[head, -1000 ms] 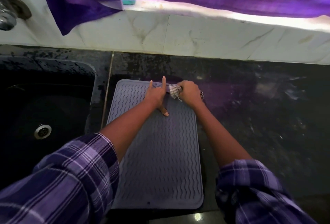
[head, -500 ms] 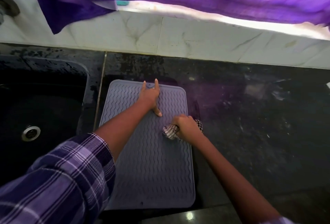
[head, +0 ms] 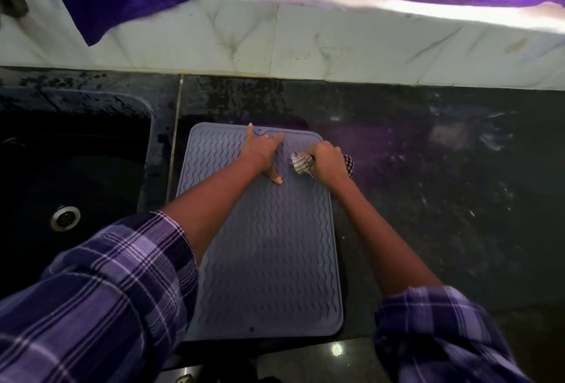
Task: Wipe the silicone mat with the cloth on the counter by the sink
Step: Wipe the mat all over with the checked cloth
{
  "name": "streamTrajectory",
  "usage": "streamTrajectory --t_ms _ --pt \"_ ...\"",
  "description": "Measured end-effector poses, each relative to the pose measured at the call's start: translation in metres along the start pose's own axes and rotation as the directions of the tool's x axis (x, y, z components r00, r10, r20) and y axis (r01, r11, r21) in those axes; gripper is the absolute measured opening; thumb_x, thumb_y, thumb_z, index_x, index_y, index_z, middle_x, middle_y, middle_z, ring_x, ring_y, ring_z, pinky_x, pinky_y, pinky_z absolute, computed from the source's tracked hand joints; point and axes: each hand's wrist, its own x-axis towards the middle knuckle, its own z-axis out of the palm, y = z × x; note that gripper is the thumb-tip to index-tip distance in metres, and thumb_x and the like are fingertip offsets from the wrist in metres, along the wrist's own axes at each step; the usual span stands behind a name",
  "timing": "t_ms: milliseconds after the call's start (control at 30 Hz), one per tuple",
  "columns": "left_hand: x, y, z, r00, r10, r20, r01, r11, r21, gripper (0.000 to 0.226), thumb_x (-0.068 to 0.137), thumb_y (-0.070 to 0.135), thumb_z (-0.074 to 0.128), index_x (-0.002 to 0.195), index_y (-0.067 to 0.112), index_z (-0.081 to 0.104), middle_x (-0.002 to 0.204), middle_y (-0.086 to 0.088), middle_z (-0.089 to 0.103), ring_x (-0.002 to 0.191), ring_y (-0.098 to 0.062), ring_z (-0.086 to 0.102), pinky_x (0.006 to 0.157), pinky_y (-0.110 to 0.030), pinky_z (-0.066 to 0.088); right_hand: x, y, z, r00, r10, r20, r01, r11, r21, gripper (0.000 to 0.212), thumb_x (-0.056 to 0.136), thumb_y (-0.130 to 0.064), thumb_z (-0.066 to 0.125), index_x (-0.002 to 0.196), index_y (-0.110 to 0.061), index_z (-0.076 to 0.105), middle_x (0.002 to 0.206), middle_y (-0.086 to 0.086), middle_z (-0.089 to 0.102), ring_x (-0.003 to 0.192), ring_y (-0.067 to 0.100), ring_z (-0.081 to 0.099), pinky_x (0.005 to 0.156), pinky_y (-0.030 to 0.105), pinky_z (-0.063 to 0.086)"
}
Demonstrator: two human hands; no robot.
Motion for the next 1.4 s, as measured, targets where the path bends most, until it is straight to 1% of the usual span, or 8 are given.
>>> streamTrajectory --t_ms 167,267,333,533,767,1000,1167,1400 --pt "-0.006 0.005 -0.007 1.000 -0.006 0.022 0.005 0.999 0.050 0.110 0.069 0.060 0.073 0.153 0.016 0.019 0.158 -0.005 0.029 0.147 -0.021 0.024 0.119 -0.051 -0.011 -0.060 0.009 0.003 0.986 -0.069 0.150 0.067 0.998 0.019 0.022 0.080 -0.004 0.057 0.097 -0.004 0.070 0.106 0.017 0.068 0.105 0.033 0.058 0.087 0.037 0.046" --pt "-0.010 0.009 -0.010 1.000 -0.014 0.025 0.012 0.998 0.066 0.110 0.069 0.059 0.073 0.153 0.014 0.018 0.158 -0.006 0.028 0.147 -0.021 0.024 0.120 -0.051 -0.009 -0.053 0.011 -0.011 0.938 -0.053 0.342 0.039 0.998 0.048 0.014 0.078 0.003 0.052 0.071 -0.004 0.062 0.080 0.017 0.061 0.078 0.028 0.057 0.066 0.034 0.044" --pt "-0.010 0.011 -0.011 0.999 -0.020 0.030 0.017 0.996 0.086 0.110 0.069 0.059 0.073 0.153 0.013 0.018 0.158 -0.006 0.028 0.147 -0.020 0.025 0.120 -0.051 -0.008 -0.031 0.015 -0.023 0.953 -0.010 0.303 -0.019 0.995 0.093 0.017 0.079 0.003 0.053 0.064 -0.002 0.059 0.073 0.017 0.059 0.069 0.024 0.054 0.060 0.032 0.041" --pt "-0.006 0.010 -0.011 0.999 -0.041 0.032 0.038 0.995 0.096 0.109 0.068 0.061 0.073 0.153 0.017 0.021 0.156 -0.002 0.033 0.147 -0.019 0.024 0.120 -0.052 -0.008 0.024 0.004 -0.020 1.000 -0.012 -0.022 0.012 1.000 0.000 0.035 0.087 -0.005 0.050 0.116 -0.014 0.067 0.118 0.017 0.067 0.113 0.035 0.058 0.093 0.041 0.046" --pt "0.000 0.005 -0.002 0.999 -0.046 -0.017 0.047 0.998 0.046 0.108 0.066 0.063 0.073 0.152 0.021 0.024 0.155 -0.003 0.035 0.147 -0.022 0.025 0.118 -0.053 -0.009 -0.029 0.005 0.006 0.999 -0.019 0.035 0.020 0.999 -0.027 0.022 0.085 -0.011 0.056 0.102 -0.008 0.069 0.110 0.016 0.067 0.109 0.035 0.058 0.089 0.038 0.045" --pt "-0.003 0.006 0.001 0.997 -0.044 -0.060 0.046 0.998 0.037 0.103 0.067 0.063 0.073 0.150 0.021 0.028 0.149 -0.005 0.044 0.144 -0.023 0.031 0.117 -0.052 -0.011 -0.094 0.004 0.014 0.987 -0.051 0.149 0.049 0.999 0.018 0.032 0.082 -0.009 0.059 0.114 -0.009 0.067 0.116 0.013 0.066 0.112 0.032 0.056 0.091 0.038 0.044" --pt "-0.039 0.015 0.015 0.989 0.054 -0.137 -0.042 0.995 0.092 0.080 0.079 0.054 0.066 0.145 0.019 0.039 0.151 -0.006 0.041 0.145 -0.024 0.027 0.120 -0.047 -0.005 -0.084 0.003 0.004 0.981 0.003 0.192 -0.014 0.998 0.057 0.031 0.082 -0.007 0.054 0.108 -0.011 0.072 0.107 0.016 0.071 0.101 0.035 0.065 0.085 0.039 0.052" --pt "-0.097 0.021 0.050 0.993 0.113 0.025 -0.115 0.987 0.111 0.108 0.069 0.064 0.069 0.151 0.008 0.025 0.157 -0.013 0.024 0.148 -0.023 0.018 0.117 -0.054 -0.007 -0.097 -0.006 0.005 0.991 0.040 0.129 -0.045 0.998 0.035 0.031 0.083 -0.005 0.054 0.110 -0.009 0.070 0.113 0.017 0.069 0.106 0.035 0.063 0.091 0.040 0.049"
